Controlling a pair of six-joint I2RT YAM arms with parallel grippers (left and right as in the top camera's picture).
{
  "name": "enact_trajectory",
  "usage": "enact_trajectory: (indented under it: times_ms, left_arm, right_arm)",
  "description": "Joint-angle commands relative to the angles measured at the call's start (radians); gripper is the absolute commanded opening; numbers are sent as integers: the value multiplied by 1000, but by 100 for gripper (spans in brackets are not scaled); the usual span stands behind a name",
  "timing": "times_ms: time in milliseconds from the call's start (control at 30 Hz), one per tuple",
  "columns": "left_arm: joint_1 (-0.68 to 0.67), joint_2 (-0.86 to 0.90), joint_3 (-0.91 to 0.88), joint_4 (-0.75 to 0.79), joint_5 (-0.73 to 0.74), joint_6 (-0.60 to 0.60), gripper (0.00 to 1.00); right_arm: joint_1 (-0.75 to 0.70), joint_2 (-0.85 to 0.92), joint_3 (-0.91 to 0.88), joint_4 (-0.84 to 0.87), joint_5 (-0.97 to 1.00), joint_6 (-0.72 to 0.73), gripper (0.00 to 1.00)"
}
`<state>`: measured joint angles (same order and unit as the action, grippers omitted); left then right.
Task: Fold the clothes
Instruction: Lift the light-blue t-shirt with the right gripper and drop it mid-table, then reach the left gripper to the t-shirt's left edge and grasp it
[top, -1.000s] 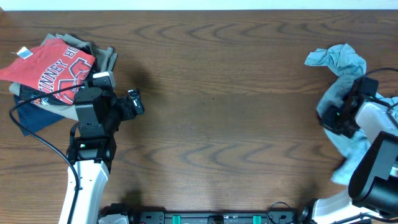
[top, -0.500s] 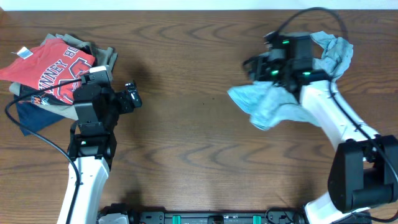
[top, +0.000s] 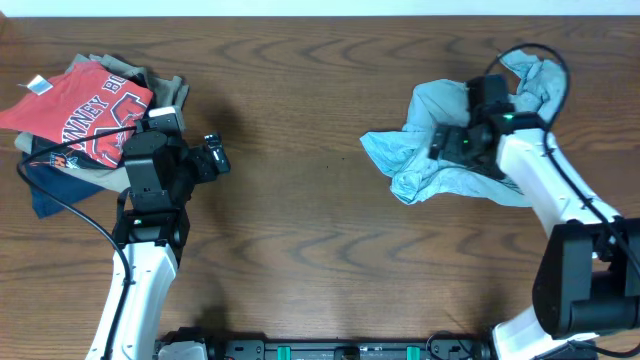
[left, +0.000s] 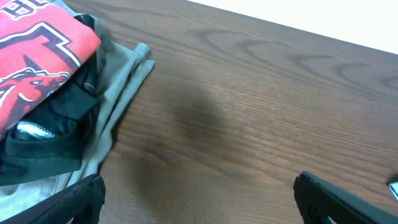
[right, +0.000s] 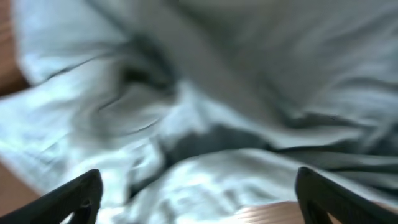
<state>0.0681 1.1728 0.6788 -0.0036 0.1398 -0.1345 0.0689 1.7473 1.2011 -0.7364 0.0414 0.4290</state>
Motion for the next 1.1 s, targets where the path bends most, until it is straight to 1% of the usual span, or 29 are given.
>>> enact_trajectory:
  times_ms: [0, 33, 67, 200, 333, 400, 433, 467, 500, 533, 567, 600, 633, 767, 867, 933, 1000, 1067]
  left_arm:
    - [-4, 8, 26, -3, 74, -21, 98]
    - [-7, 11, 26, -3, 89, -24, 98]
    - [-12, 15, 26, -3, 98, -24, 98]
    - [-70, 35, 27, -3, 99, -35, 98]
    - [-154, 79, 27, 0, 46, -35, 98]
    - [-199, 115, 27, 17, 43, -36, 98]
    - [-223, 134, 29, 25, 42, -36, 98]
    - [-246, 153, 36, 27, 42, -37, 98]
    - [-263, 172, 45, 27, 42, -40, 98]
    - [-280, 191, 57, 27, 43, -48, 98]
    - [-296, 210, 72, 26, 42, -57, 98]
    - [-312, 236, 94, 22, 43, -62, 98]
    - [-328, 262, 121, 14, 43, -63, 98]
    - [-376, 362, 235, -33, 43, -66, 98]
    - [-404, 452, 339, -84, 48, -66, 98]
    - [-419, 516, 404, -101, 77, -66, 98]
    - [-429, 574, 451, -104, 142, -66, 98]
    - [-435, 615, 473, -103, 268, -66, 98]
  right_arm:
    - [-53, -2, 2, -6, 37, -1, 87]
    - [-63, -2, 1, -19, 49, -12, 82]
    - [-75, -2, -2, -43, 85, -10, 79]
    - [-135, 1, -31, -118, 222, -3, 74]
    - [-209, 3, -96, -115, 206, -3, 70]
    - [-242, 3, -140, -101, 186, -3, 69]
    - [-257, 3, -164, -94, 181, 0, 66]
    - [-271, 3, -185, -93, 179, 2, 61]
    - [-284, 3, -205, -94, 179, 5, 53]
    - [-294, 3, -222, -95, 177, 5, 41]
    - [-303, 3, -238, -98, 173, 9, 24]
    - [-314, 3, -253, -109, 172, 25, 11]
    - [-325, 3, -267, -120, 172, 39, 1]
    - [-375, 3, -296, -171, 173, 84, 1]
    - [-419, 2, -296, -193, 175, 84, 1]
    - [-444, -2, -296, -191, 168, 84, 1]
    - [-463, -3, -296, -187, 147, 83, 1]
    - [-471, -3, -296, -186, 125, 83, 1]
